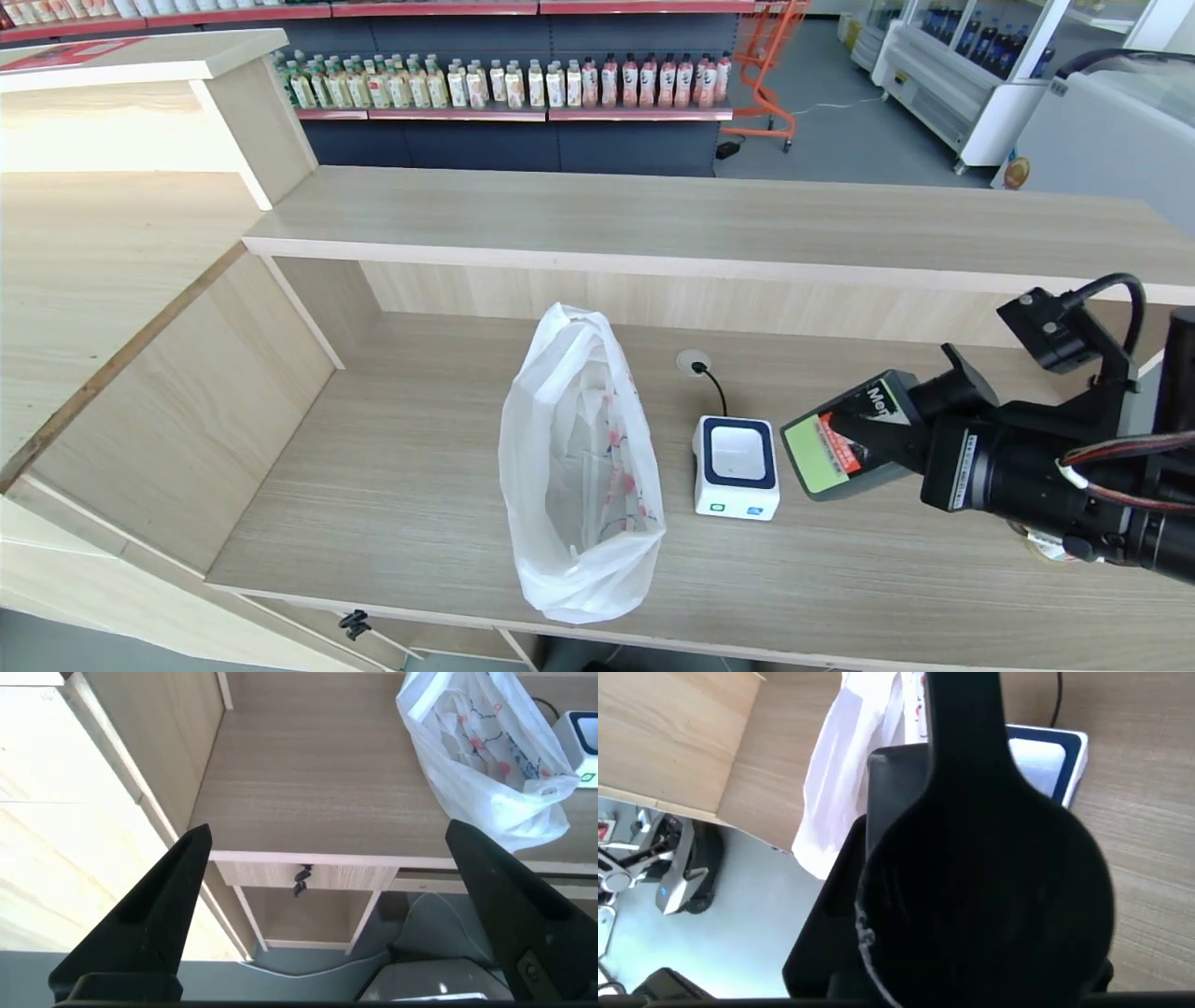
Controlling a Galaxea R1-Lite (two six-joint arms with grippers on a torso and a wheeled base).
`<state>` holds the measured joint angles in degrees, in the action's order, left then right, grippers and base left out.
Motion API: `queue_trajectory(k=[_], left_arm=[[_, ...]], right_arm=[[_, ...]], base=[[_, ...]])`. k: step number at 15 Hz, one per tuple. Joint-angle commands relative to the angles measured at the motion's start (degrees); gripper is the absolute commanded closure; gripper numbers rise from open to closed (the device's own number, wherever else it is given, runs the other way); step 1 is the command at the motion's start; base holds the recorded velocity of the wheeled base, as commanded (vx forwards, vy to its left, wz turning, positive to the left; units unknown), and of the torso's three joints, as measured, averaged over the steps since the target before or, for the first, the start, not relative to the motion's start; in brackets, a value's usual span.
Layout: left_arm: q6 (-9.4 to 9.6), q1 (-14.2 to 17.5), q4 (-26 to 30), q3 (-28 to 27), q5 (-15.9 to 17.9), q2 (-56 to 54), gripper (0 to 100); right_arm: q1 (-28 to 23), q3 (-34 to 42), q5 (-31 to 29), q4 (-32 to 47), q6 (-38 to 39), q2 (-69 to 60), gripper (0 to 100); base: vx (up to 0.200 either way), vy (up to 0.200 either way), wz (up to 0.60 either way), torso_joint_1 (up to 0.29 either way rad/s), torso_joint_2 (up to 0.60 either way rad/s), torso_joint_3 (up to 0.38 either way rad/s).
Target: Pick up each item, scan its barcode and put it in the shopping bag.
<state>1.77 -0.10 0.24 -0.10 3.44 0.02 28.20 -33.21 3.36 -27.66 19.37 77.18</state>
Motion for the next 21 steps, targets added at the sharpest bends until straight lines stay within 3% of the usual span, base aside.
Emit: queue_trajectory(k=[1,4,7,14,21], left_arm=[[-0.01,0.0,0.0,0.1,0.0,0.0,0],[-0.19,0.0,0.0,0.0,0.0,0.0,0],[-0.19,0.0,0.0,0.1,0.0,0.0,0],[-0.19,0.0,0.0,0.1,0.0,0.0,0],[-0.19,0.0,0.0,0.1,0.0,0.0,0]], right_arm=[[1.0,-1.7,0.2,0.2,0.1,3.7,100],[2.4,-7.0,-0.7,0.2,-0.2,13.2,100],[4.1,-12.8,-6.0,0.1,-1.4,21.6,100],[6.7,-15.3,-6.3,-0.6,-7.2,32.3,100],[8.1,-15.2,-5.7,-20.2,-22.1,45.9,100]], base=[[0.0,0.2,0.0,-0.002,-0.01,0.002],[0.0,0.133,0.0,0.002,0.0,0.005],[0.0,0.0,0.0,0.0,0.0,0.0],[0.0,0.0,0.0,0.0,0.0,0.0],[0.0,0.0,0.0,0.0,0.0,0.0]])
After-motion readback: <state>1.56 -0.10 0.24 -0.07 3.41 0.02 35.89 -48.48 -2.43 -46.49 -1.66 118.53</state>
